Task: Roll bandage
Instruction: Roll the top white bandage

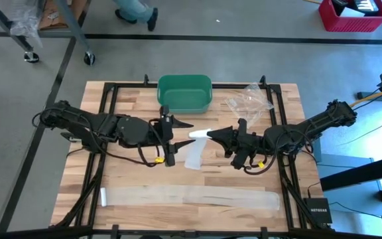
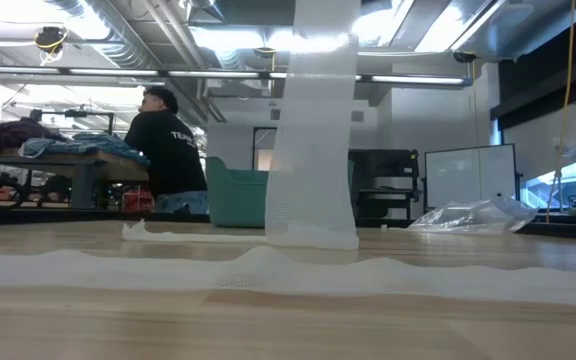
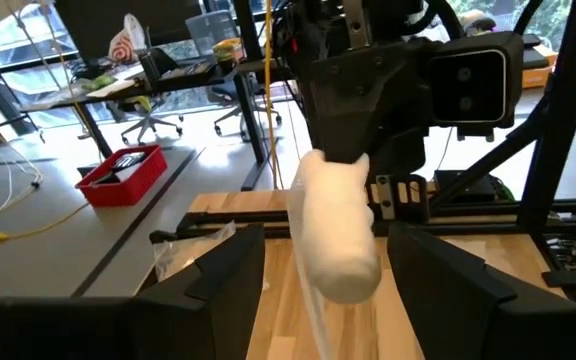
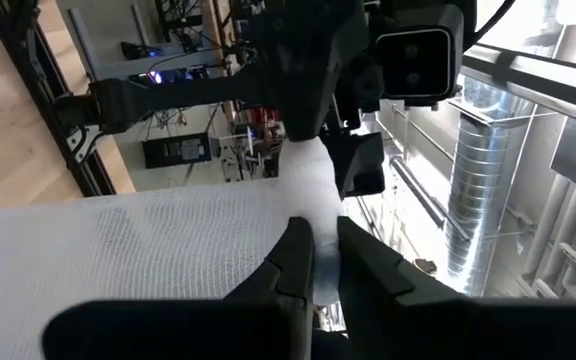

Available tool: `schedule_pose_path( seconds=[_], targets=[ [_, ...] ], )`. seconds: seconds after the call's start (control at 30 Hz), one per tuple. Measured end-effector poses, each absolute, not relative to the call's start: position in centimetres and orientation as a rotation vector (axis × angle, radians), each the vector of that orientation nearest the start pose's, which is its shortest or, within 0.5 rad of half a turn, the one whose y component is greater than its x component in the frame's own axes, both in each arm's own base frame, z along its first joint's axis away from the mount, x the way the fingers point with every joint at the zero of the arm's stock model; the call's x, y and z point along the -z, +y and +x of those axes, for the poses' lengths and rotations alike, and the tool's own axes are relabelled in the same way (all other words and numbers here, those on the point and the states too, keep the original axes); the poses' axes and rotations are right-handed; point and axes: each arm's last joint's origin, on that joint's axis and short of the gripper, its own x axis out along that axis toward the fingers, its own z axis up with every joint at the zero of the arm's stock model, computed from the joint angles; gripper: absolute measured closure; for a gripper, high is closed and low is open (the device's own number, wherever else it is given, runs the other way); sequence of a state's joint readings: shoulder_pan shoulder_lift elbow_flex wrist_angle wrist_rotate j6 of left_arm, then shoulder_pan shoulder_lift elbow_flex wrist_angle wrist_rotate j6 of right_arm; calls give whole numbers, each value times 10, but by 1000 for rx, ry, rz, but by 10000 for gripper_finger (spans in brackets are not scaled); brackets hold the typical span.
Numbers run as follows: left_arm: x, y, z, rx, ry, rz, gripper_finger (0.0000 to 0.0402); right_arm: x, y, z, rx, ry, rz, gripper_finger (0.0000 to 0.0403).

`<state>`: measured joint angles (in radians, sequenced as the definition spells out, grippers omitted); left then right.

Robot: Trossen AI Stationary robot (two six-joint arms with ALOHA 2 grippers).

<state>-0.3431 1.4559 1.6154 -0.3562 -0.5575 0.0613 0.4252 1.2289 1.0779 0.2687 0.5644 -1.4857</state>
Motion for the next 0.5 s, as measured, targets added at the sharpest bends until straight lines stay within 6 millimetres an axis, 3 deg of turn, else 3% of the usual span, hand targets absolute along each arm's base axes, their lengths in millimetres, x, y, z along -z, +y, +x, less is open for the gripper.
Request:
schedule_pose_path(
  seconds=[0.5],
  targets=[
    [-440,-93,312,-194,167,131,198,-387,100,256,175,-21,-1419,368]
  ],
)
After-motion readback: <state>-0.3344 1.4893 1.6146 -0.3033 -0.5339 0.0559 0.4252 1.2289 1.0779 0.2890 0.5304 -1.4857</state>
